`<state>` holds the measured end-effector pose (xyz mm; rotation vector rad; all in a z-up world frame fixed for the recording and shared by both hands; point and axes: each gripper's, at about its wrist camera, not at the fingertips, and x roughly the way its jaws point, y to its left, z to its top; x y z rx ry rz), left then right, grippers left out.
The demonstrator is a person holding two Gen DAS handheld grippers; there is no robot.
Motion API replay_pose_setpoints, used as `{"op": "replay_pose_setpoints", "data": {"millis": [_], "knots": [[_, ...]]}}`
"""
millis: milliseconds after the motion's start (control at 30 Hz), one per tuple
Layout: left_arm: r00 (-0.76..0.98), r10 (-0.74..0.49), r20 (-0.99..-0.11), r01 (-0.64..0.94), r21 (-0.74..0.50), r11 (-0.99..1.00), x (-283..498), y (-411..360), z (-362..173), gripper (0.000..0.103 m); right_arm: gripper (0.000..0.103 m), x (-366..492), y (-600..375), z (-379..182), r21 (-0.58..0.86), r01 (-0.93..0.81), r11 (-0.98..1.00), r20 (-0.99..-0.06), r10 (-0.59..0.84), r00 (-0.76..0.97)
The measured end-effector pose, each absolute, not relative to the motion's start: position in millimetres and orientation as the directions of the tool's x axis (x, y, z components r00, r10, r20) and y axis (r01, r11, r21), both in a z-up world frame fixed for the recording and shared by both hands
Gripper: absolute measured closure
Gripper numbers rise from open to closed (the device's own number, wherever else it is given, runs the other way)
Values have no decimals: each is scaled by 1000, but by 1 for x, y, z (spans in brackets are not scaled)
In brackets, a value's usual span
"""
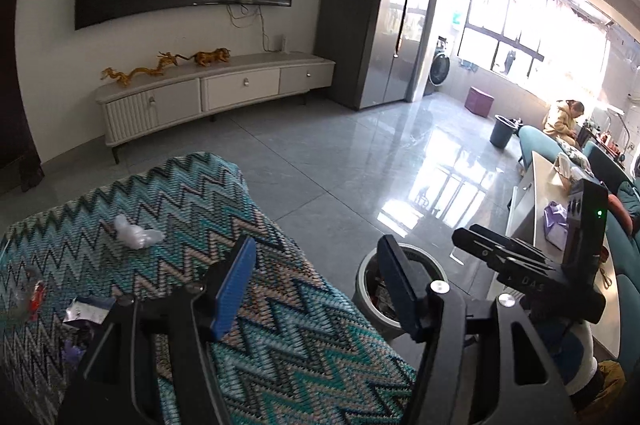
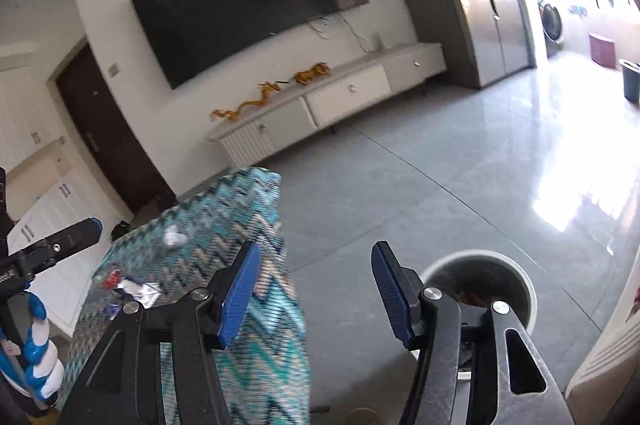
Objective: Collect trash
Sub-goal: 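Move both tools back over the blanket toward the remaining trash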
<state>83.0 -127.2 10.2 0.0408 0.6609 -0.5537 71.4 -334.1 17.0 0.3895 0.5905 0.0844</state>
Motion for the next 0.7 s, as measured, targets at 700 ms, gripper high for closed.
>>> {"op": "replay_pose_setpoints", "data": {"millis": [700], "knots": [[863, -193, -467, 169, -93, 981, 8, 65, 53, 28, 37, 57, -230, 79, 306, -229, 924, -423, 348, 837]]}}
